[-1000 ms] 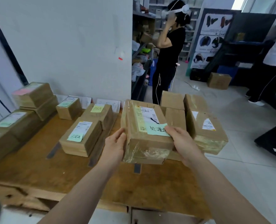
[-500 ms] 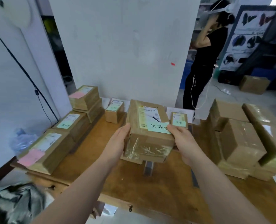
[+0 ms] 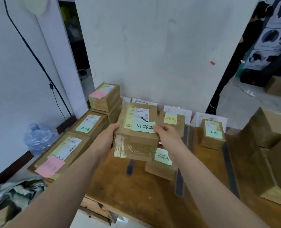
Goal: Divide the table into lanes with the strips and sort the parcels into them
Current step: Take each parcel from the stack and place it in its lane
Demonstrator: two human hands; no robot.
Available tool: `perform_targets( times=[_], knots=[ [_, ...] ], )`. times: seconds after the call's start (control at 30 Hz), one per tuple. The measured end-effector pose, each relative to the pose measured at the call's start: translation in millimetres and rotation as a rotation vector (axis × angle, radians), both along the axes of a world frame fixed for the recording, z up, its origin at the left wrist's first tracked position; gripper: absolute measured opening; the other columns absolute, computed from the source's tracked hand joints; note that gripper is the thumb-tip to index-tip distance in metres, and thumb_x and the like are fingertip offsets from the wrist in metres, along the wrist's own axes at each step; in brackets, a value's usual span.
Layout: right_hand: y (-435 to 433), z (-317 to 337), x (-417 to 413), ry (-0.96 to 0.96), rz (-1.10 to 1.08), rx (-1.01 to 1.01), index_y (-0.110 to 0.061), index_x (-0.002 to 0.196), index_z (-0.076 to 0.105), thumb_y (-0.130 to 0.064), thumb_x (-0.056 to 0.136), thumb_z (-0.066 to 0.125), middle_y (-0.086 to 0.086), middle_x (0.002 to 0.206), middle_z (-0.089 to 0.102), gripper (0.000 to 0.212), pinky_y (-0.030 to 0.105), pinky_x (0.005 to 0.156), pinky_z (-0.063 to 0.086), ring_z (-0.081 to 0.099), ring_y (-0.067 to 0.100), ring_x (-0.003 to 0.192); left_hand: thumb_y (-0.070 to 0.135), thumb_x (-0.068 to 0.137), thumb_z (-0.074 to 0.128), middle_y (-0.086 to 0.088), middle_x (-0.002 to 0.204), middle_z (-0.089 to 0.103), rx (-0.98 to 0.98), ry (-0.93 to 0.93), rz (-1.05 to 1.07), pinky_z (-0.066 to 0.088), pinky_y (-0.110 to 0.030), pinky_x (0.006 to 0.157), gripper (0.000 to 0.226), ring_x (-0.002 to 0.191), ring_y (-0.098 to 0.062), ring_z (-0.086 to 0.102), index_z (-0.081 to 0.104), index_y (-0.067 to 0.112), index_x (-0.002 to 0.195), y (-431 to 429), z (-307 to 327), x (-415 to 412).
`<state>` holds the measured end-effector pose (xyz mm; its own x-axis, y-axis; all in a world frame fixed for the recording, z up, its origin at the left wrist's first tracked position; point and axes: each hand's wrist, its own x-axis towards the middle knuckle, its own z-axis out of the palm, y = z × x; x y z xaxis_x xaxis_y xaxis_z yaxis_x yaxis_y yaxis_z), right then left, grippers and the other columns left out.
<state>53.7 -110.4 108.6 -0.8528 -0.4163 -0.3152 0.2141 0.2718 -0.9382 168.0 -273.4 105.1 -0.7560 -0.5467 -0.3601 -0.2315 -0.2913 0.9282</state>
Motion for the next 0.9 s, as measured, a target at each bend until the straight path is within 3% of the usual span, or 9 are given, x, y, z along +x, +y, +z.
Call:
perform_targets(
  times=[0.13, 0.33, 0.47, 0.57, 0.77, 0.9],
  knots=[
    [-43.3, -12.2, -12.3, -0.022, 0.035, 0.009, -0.016, 0.115, 0.057, -0.035, 0.095, 0.057, 0.001, 0.107, 0.067, 0.028, 0.035, 0.077, 0.055, 0.064, 0.02, 0.088, 0.033, 0.098, 0.05, -0.016, 0.1, 0.076, 0.056, -0.028, 0.06, 0.041, -0.054, 0.108, 0.037, 0.111, -0.04, 0.064, 0.078, 0.014, 0.086, -45.1, -18.6, -13.3],
    [-86.5, -36.4, -21.5, -0.111, 0.014, 0.078, -0.016, 0.113, 0.054, -0.029, 0.096, 0.059, 0.0, 0.105, 0.067, 0.022, 0.042, 0.084, 0.058, 0.064, 0.018, 0.092, 0.028, 0.104, 0.042, -0.009, 0.1, 0.077, 0.081, -0.068, -0.067, 0.045, -0.048, 0.105, 0.032, 0.104, -0.031, 0.069, 0.07, 0.012, 0.105, -93.2, -43.6, -26.9],
    [-113.4, -54.4, -25.7, -0.173, -0.07, 0.088, -0.017, 0.121, 0.051, -0.025, 0.099, 0.053, -0.002, 0.104, 0.065, 0.024, 0.035, 0.082, 0.057, 0.062, 0.013, 0.09, 0.028, 0.105, 0.036, -0.004, 0.11, 0.075, 0.013, -0.083, -0.256, 0.051, -0.042, 0.098, 0.035, 0.103, -0.022, 0.07, 0.066, 0.018, 0.122, -123.8, -64.3, -45.4],
    [-133.2, -67.5, -25.7, -0.205, -0.142, 0.104, -0.015, 0.125, 0.05, -0.021, 0.101, 0.049, 0.002, 0.112, 0.064, 0.025, 0.032, 0.079, 0.055, 0.06, 0.014, 0.093, 0.034, 0.105, 0.039, 0.001, 0.114, 0.073, 0.022, -0.124, -0.315, 0.05, -0.044, 0.1, 0.034, 0.108, -0.02, 0.068, 0.059, 0.025, 0.132, -142.5, -81.6, -57.3],
    [-159.0, -95.2, -30.6, -0.275, -0.232, 0.135, -0.019, 0.106, 0.05, -0.015, 0.102, 0.045, 0.006, 0.115, 0.065, 0.008, 0.034, 0.082, 0.054, 0.062, 0.02, 0.102, 0.034, 0.104, 0.044, 0.004, 0.12, 0.062, 0.062, -0.217, -0.34, 0.05, -0.037, 0.097, 0.045, 0.114, -0.019, 0.058, 0.043, 0.022, 0.147, -163.6, -110.6, -69.8],
    [-164.9, -115.0, -33.4, -0.297, -0.258, 0.184, -0.012, 0.126, 0.053, -0.015, 0.102, 0.045, 0.006, 0.118, 0.066, 0.026, 0.039, 0.091, 0.055, 0.063, 0.019, 0.105, 0.033, 0.104, 0.042, 0.001, 0.125, 0.061, 0.089, -0.251, -0.37, 0.045, -0.041, 0.106, 0.045, 0.117, -0.019, 0.056, 0.041, 0.02, 0.148, -164.3, -129.3, -77.3]
  ],
)
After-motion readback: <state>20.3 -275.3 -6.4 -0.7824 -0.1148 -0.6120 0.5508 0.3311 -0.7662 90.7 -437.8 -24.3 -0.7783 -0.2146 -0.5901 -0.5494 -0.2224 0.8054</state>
